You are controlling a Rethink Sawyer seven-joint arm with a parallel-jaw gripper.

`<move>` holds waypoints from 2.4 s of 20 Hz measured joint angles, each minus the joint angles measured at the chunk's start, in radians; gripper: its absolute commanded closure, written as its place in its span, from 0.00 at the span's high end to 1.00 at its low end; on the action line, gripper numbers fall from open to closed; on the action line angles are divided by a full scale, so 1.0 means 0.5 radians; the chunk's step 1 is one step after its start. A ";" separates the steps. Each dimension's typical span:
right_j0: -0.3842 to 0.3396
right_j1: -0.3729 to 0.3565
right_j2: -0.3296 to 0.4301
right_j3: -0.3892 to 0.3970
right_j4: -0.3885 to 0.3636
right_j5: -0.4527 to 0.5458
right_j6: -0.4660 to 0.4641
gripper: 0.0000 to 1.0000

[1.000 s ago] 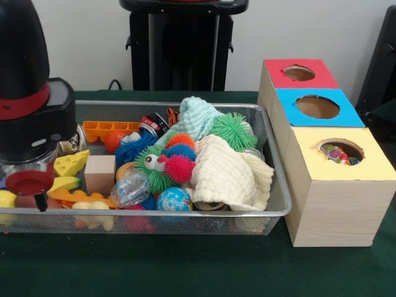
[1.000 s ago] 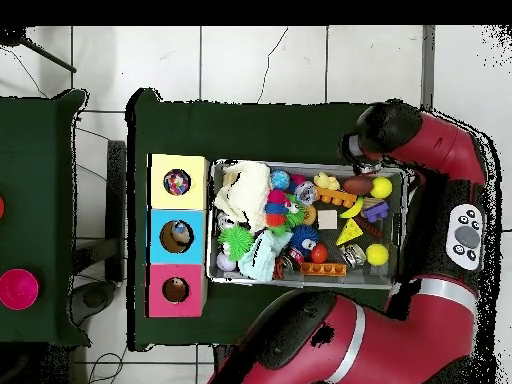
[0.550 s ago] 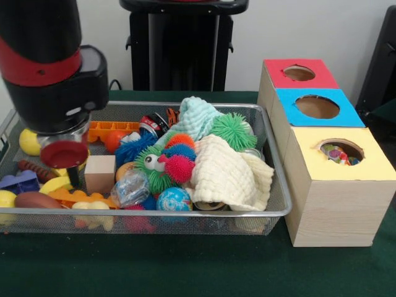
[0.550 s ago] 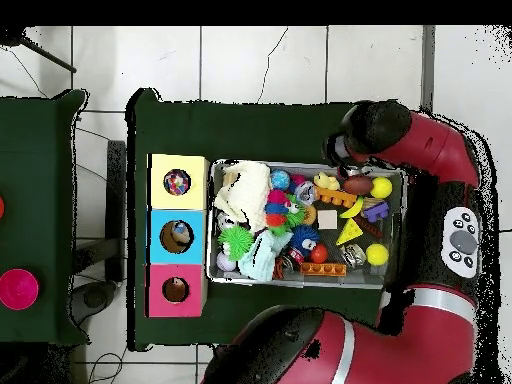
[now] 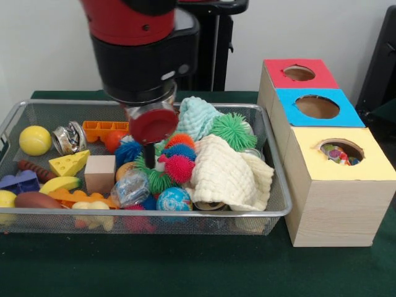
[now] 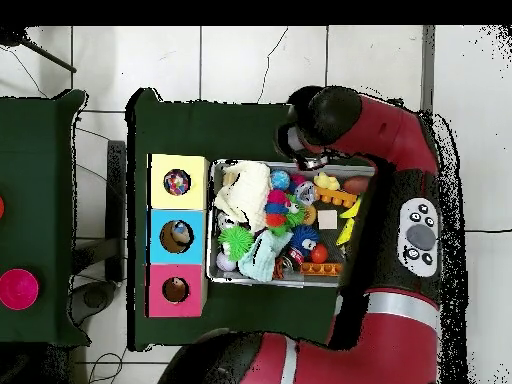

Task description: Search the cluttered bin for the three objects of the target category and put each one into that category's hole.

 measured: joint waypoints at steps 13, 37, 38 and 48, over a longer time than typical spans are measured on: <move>0.003 0.065 0.000 0.104 0.042 -0.340 0.000 0.00; -0.029 0.097 -0.019 0.487 0.012 -0.609 0.000 0.00; -0.028 0.109 -0.019 0.482 0.012 -0.624 0.000 0.00; -0.086 0.340 -0.018 0.429 -0.001 -0.875 0.000 0.00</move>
